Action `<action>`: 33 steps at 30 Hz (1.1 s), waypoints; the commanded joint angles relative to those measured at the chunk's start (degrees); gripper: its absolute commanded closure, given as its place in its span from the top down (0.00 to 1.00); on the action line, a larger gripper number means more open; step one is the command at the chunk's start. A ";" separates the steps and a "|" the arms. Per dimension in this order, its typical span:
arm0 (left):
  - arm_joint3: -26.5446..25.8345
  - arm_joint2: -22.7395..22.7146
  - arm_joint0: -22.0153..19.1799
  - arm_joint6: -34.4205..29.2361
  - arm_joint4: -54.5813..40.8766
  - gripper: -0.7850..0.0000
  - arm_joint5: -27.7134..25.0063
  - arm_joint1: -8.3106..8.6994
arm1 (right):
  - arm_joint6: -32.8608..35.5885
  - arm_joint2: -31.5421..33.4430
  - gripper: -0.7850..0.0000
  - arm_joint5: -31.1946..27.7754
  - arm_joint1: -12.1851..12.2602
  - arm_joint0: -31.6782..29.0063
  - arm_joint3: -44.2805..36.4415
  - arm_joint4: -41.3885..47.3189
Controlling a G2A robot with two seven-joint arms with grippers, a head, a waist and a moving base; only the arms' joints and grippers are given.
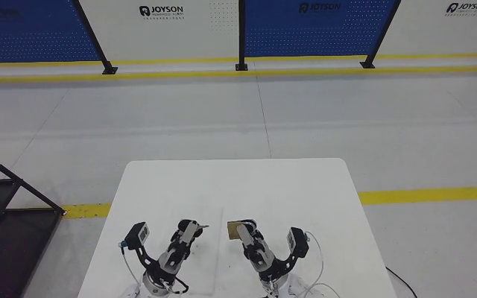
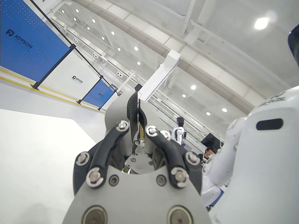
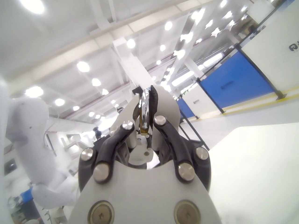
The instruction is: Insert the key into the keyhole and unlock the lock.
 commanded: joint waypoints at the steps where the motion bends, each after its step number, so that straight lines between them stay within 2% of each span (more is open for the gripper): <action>1: 0.32 1.52 -0.64 1.06 0.02 0.00 0.00 0.03 | -0.72 -0.17 0.00 0.27 -0.24 0.08 0.60 0.49; 5: 1.26 3.87 -1.56 3.19 2.33 0.00 0.00 0.05 | -1.21 -0.52 0.00 1.99 -0.77 0.29 1.45 1.72; 15: 4.85 7.35 -4.24 10.22 9.22 0.00 0.00 -0.53 | -2.71 -1.09 0.00 2.04 -1.60 0.46 2.85 1.44; 33: 7.01 8.98 -6.24 12.91 13.02 0.00 1.30 -1.97 | -3.34 -0.94 0.00 2.26 -2.05 0.02 2.96 0.12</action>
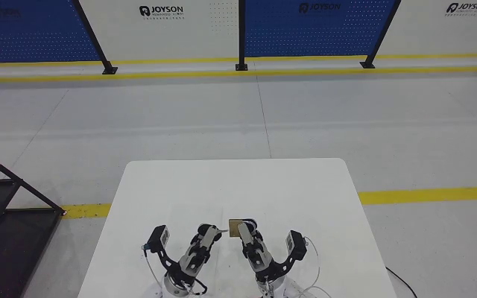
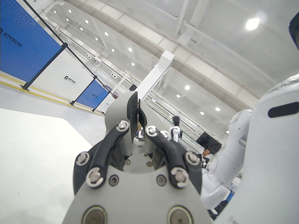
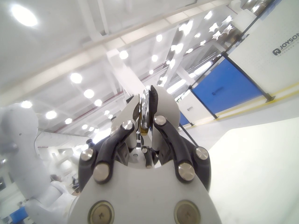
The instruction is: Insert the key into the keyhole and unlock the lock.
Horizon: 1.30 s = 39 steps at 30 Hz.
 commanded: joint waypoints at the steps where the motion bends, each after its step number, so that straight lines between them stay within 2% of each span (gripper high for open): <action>1: 0.02 0.11 -0.12 -0.03 0.12 0.00 0.37 -0.14 | -0.01 0.00 0.00 -0.01 0.00 0.00 0.00 0.00; 14: 0.56 0.18 -0.44 0.04 0.44 0.00 1.17 -0.84 | -0.01 0.00 0.00 -0.01 0.00 0.00 0.00 0.00; 19: 0.64 0.32 -0.39 0.25 0.56 0.00 1.11 -1.10 | 3.68 0.39 0.00 1.14 0.03 -0.50 -1.60 2.15; 28: 0.63 0.72 -0.38 0.73 1.58 0.00 1.89 -1.63 | 6.29 0.87 0.00 1.48 -0.04 -0.97 -2.74 3.26; 29: 0.59 0.73 -0.34 0.82 1.87 0.02 1.97 -1.68 | 6.40 0.95 0.00 1.47 -0.05 -1.00 -2.81 3.31; 31: 0.60 0.71 -0.27 1.02 2.17 0.22 1.97 -1.76 | 6.66 1.08 0.00 1.43 -0.07 -1.08 -2.87 3.45; 34: 0.63 0.66 -0.21 1.13 2.42 0.34 2.09 -1.88 | 7.01 1.31 0.00 1.29 -0.10 -1.14 -3.02 3.69; 39: 0.74 0.45 -0.05 1.38 2.57 0.38 2.09 -2.03 | 7.19 1.90 0.00 0.87 -0.07 -1.48 -3.14 3.97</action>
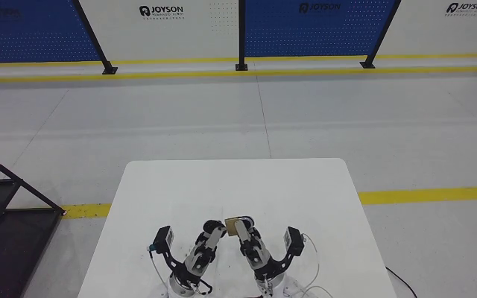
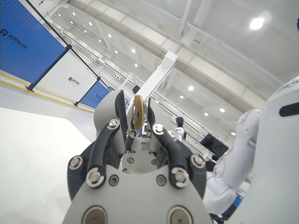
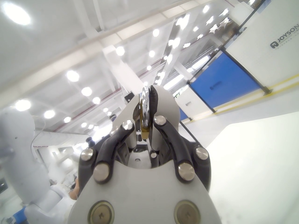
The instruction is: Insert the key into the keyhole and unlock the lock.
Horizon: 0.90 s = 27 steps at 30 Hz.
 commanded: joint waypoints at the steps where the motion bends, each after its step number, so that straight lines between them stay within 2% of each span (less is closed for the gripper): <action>1: 0.07 -0.17 0.12 0.17 0.10 0.36 -0.15 -0.04 | -0.12 0.34 0.00 -0.22 0.04 -0.21 -0.09 0.03; 9: 0.68 -1.07 0.56 0.16 1.14 0.25 -1.30 -0.07 | 0.08 1.56 0.00 -1.34 0.19 -0.86 -0.51 0.75; 16: 1.15 -1.14 0.34 -0.92 1.28 0.22 -1.70 -0.19 | 0.90 1.85 0.00 -1.76 0.14 -1.24 -0.60 0.88; 20: 1.24 -1.14 0.14 -1.33 1.27 0.15 -1.54 -0.30 | 1.79 1.75 0.00 -1.84 0.04 -1.20 -0.44 1.10; 23: 1.28 -1.27 0.13 -1.50 1.34 0.00 -1.30 -0.36 | 2.50 1.66 0.00 -1.91 -0.03 -1.17 -0.44 1.17; 27: 1.20 -1.50 0.15 -1.68 1.83 0.00 -0.86 -0.43 | 3.37 1.65 0.00 -2.10 -0.08 -1.18 -0.50 1.35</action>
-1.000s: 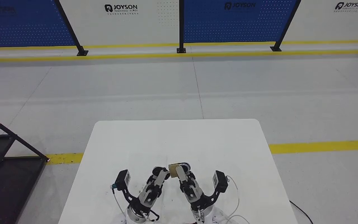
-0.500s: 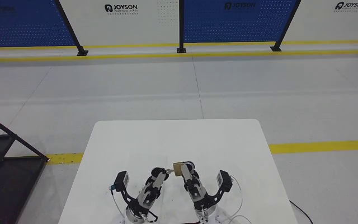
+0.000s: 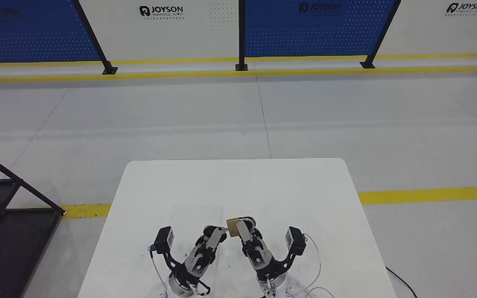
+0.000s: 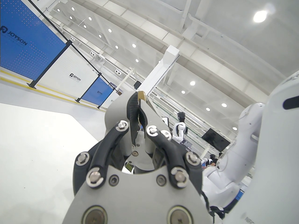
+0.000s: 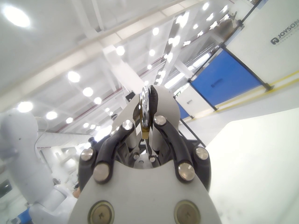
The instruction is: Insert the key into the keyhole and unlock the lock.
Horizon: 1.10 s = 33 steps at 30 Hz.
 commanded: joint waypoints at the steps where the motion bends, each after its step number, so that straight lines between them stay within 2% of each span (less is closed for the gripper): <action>1: -0.05 -0.14 0.02 0.03 0.45 0.00 0.29 -0.04 | 0.39 0.00 0.00 -0.12 -0.01 -0.06 -0.06 0.00; 9: -0.72 -1.12 0.33 3.00 7.39 0.00 3.21 -0.28 | 2.24 0.31 0.00 -0.19 0.03 -0.37 -0.40 0.19; 22: -0.68 -1.53 1.25 15.30 25.02 0.00 12.01 -0.46 | 6.25 1.31 0.00 -0.54 0.34 -1.07 -1.28 1.99; 33: -0.65 -1.27 1.53 22.06 36.08 0.00 24.21 -0.30 | 9.95 2.02 0.00 -0.48 0.64 -1.73 -2.42 3.79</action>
